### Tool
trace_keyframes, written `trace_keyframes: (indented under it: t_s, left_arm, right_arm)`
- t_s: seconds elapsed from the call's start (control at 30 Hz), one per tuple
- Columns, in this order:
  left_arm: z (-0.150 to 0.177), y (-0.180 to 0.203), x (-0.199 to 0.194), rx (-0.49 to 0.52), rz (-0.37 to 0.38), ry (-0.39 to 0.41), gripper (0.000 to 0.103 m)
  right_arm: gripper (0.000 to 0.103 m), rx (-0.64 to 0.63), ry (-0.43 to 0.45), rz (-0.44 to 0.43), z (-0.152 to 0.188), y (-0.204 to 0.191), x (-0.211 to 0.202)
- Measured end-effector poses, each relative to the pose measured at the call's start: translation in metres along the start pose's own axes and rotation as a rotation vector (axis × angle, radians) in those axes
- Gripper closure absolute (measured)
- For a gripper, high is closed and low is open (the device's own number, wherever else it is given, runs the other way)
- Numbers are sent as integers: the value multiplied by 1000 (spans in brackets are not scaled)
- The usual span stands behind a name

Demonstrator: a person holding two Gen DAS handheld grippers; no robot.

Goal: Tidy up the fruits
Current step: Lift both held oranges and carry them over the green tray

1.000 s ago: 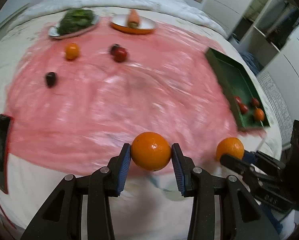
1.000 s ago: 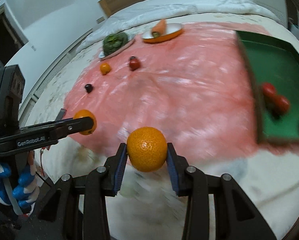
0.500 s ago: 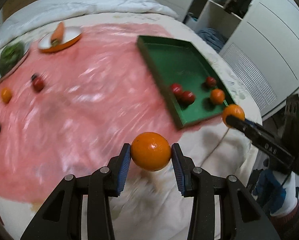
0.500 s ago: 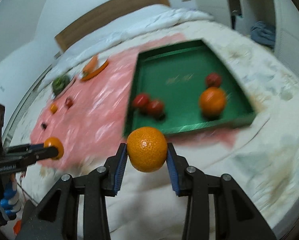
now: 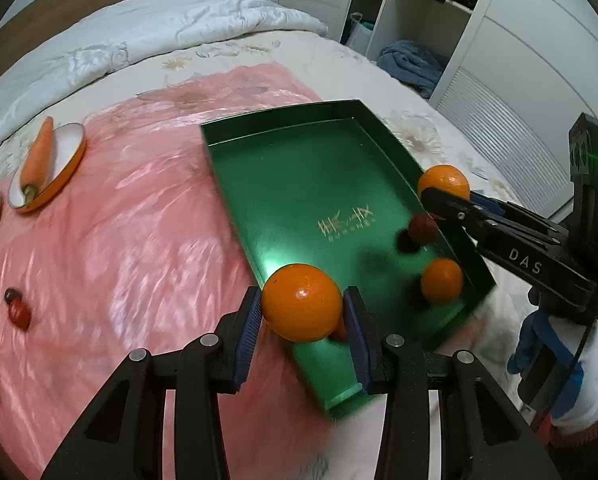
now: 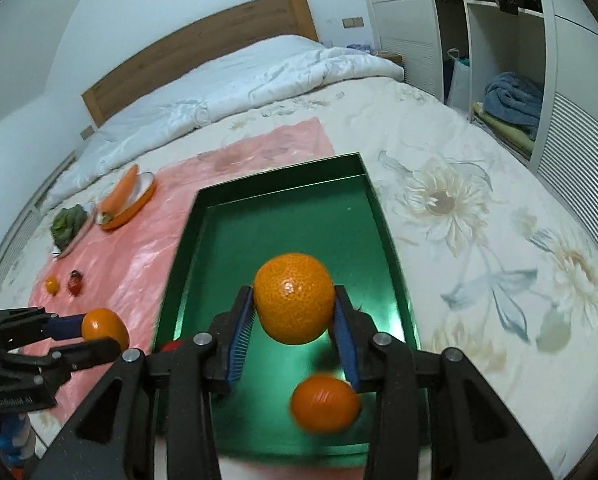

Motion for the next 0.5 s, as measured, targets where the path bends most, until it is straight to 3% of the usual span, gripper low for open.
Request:
trace_keyframes:
  t_s: [0.27,0.5]
  left_arm:
    - [-21,8,47,18,-51,-64,67]
    - [-24,11,65,57,-75,-96,67]
  right_arm:
    - [0,-44,-78,25,-21,5,52]
    - [0,-82,-146,52,-25,5,83]
Point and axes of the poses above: each gripper's, at about its wrist camera, not at the fingertips, and x roughly the way its jaws point, y to its right, z to its underside, the point moved 2 cm from there along x, roughly the way its jaws point, and after that the axes turned 8 degrees about -y, right-handed, at the moved point
